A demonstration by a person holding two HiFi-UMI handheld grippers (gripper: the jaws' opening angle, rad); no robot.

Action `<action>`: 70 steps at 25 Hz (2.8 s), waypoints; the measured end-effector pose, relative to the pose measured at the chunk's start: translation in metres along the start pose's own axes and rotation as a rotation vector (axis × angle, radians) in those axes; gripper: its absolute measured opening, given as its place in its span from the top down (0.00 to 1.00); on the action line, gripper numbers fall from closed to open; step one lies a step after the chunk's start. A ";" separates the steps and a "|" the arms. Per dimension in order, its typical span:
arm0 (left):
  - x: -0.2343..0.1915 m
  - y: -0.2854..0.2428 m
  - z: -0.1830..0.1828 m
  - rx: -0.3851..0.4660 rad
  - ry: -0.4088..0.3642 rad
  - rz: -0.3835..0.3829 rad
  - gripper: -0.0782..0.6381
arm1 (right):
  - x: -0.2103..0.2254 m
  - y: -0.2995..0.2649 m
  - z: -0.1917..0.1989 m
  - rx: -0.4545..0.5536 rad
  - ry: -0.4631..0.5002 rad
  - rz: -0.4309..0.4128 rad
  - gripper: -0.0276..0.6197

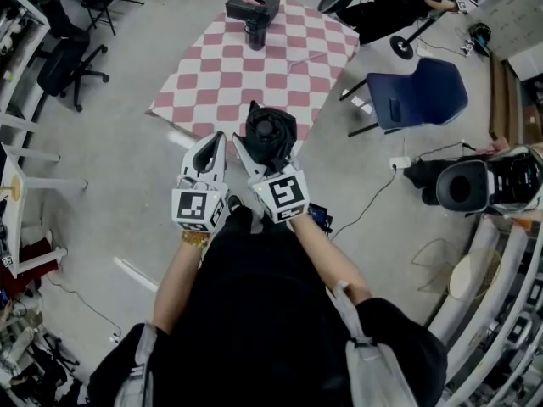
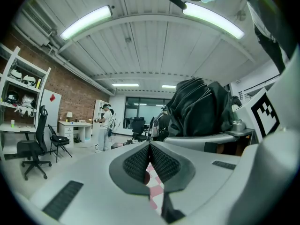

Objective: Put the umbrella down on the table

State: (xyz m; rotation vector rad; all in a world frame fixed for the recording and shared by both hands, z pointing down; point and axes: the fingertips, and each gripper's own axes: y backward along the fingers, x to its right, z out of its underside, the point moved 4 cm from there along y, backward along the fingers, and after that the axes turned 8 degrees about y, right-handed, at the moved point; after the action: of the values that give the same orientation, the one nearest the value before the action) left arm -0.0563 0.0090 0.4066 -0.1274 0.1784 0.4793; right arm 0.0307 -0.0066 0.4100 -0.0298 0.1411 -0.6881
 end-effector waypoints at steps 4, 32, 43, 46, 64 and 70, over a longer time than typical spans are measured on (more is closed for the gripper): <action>-0.032 -0.010 -0.011 -0.001 0.000 0.026 0.87 | -0.007 -0.030 -0.008 -0.007 0.001 0.025 0.70; -0.086 -0.135 0.007 -0.060 0.041 -0.099 0.87 | 0.101 -0.149 0.037 -0.127 -0.042 -0.127 0.70; -0.148 -0.170 0.012 -0.090 0.088 -0.056 0.87 | 0.112 -0.229 0.080 -0.321 -0.065 -0.136 0.70; -0.165 -0.178 0.013 -0.099 0.091 -0.051 0.87 | 0.111 -0.248 0.087 -0.345 -0.070 -0.144 0.70; -0.242 -0.184 0.026 -0.128 0.163 -0.082 0.87 | 0.107 -0.329 0.149 -0.561 -0.095 -0.138 0.70; -0.260 -0.190 0.031 -0.141 0.180 -0.090 0.87 | 0.111 -0.345 0.168 -0.619 -0.120 -0.113 0.70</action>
State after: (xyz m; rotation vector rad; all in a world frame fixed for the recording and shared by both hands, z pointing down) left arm -0.1896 -0.2686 0.5043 -0.3155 0.3136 0.3908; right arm -0.0789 -0.3463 0.5882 -0.6750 0.2340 -0.7320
